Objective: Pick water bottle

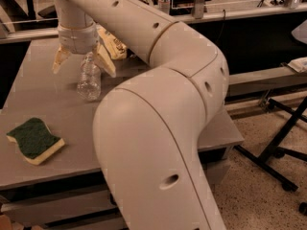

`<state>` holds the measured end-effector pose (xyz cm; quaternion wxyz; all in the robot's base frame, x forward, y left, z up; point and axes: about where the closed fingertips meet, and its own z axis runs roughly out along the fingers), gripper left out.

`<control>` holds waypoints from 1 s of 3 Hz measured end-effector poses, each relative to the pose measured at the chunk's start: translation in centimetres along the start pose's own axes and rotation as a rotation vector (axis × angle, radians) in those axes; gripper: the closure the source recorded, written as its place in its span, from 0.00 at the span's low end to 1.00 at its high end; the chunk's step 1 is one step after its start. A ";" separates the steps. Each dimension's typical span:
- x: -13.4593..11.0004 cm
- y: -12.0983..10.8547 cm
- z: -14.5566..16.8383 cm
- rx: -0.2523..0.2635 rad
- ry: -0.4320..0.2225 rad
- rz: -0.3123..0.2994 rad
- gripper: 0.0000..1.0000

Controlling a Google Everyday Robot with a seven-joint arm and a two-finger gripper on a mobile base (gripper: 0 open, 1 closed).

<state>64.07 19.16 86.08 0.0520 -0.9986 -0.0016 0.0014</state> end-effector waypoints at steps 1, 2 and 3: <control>-0.4 -0.1 0.7 -0.008 -0.024 -0.017 0.38; -1.1 -0.3 0.3 -0.012 -0.030 -0.021 0.61; -2.2 0.1 -2.9 0.060 -0.018 0.028 0.84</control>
Offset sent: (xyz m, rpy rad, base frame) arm -0.0607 -0.0428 0.0169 -0.1855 0.1757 0.0432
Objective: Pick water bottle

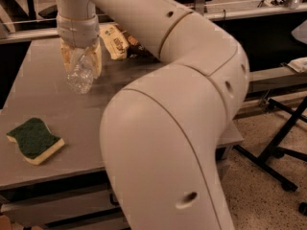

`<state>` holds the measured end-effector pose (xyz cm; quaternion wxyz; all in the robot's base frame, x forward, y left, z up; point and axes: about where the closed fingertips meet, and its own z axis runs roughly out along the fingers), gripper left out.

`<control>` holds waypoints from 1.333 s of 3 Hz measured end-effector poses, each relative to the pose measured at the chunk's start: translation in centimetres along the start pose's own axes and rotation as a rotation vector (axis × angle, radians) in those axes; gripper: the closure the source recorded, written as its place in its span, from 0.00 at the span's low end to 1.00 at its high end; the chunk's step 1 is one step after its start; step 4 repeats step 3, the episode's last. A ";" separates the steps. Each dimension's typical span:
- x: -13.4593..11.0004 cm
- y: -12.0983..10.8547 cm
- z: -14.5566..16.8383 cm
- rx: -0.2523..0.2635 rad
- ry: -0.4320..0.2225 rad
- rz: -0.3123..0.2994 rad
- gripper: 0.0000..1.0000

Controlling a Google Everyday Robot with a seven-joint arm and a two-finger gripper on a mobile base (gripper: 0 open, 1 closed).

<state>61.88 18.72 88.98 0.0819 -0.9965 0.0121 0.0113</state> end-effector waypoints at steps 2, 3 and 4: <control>-3.6 2.7 -8.9 0.321 -0.041 0.159 1.00; -3.4 2.5 -8.9 0.329 -0.037 0.160 1.00; -3.4 2.5 -8.9 0.329 -0.037 0.160 1.00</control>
Offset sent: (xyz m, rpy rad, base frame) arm -0.0630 -0.0900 0.1256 0.4172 0.1387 -0.2466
